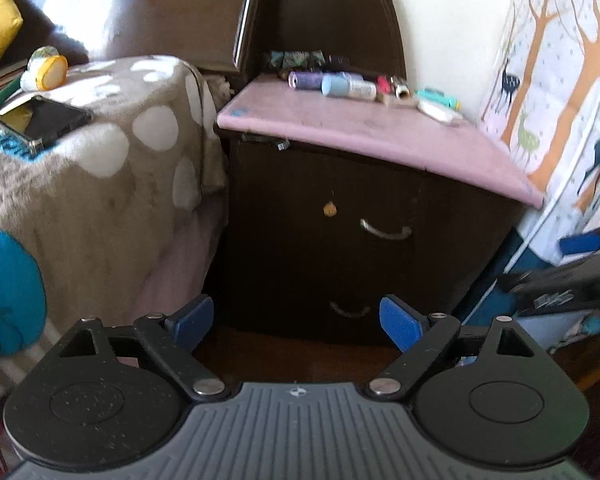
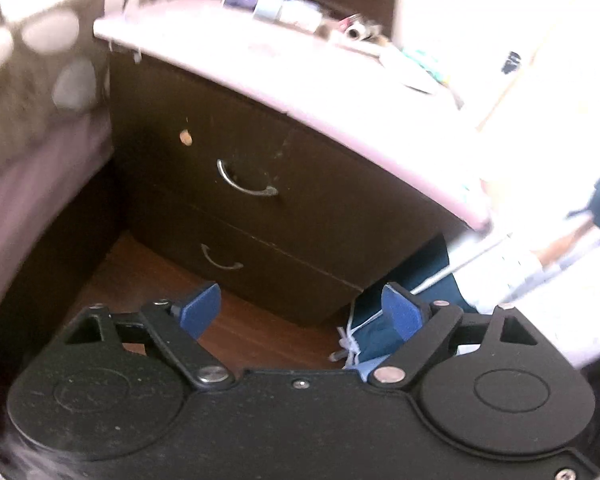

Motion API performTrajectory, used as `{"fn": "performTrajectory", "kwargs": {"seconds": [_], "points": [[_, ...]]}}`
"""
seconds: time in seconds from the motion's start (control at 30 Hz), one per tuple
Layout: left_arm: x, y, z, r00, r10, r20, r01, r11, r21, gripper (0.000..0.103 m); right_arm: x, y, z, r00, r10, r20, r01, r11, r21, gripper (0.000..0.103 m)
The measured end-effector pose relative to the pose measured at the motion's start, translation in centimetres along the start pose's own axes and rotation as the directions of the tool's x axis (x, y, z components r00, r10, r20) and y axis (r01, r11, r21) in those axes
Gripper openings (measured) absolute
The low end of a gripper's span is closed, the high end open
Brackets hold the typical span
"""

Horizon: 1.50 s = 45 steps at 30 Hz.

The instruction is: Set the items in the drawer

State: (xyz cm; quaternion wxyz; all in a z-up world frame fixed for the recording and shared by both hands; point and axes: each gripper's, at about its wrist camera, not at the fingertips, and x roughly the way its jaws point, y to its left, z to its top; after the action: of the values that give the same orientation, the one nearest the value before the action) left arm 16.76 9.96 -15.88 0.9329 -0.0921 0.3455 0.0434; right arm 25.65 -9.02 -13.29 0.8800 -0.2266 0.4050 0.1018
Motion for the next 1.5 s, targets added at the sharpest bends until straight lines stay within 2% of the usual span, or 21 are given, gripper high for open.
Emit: {"fn": "performTrajectory", "kwargs": {"seconds": [0.3,0.5,0.77,0.97,1.17,1.5], "points": [[-3.1,-3.3,-1.0,0.999,-0.037,-0.035,0.038,0.999,0.036,0.091,-6.9,-2.4,-3.1,1.000,-0.006,0.026,0.003,0.993,0.119,0.089],[-7.0,-5.2,-0.7,0.999,-0.039,0.006,0.039,0.999,0.023,0.091,-10.4,-3.7,-5.4,0.999,-0.017,0.041,0.010,0.982,0.187,0.090],[-13.0,-8.0,-0.4,0.999,0.000,0.047,-0.003,0.998,0.056,0.091,-15.1,-5.4,-7.5,0.998,0.037,0.049,-0.050,0.959,0.278,0.091],[-17.6,-9.2,1.0,0.995,0.020,0.100,-0.028,0.996,0.084,0.091,-18.8,-5.6,-8.6,0.995,0.033,0.094,-0.058,0.959,0.278,0.092],[-21.3,-11.2,2.0,0.988,0.013,0.152,-0.037,0.987,0.156,0.091,-21.8,-6.0,-9.4,0.990,0.037,0.138,-0.076,0.955,0.287,0.093],[-24.9,-13.1,2.4,0.981,0.011,0.192,-0.049,0.980,0.195,0.091,-25.1,-6.7,-9.9,0.978,0.009,0.207,-0.068,0.958,0.280,0.094]]}}
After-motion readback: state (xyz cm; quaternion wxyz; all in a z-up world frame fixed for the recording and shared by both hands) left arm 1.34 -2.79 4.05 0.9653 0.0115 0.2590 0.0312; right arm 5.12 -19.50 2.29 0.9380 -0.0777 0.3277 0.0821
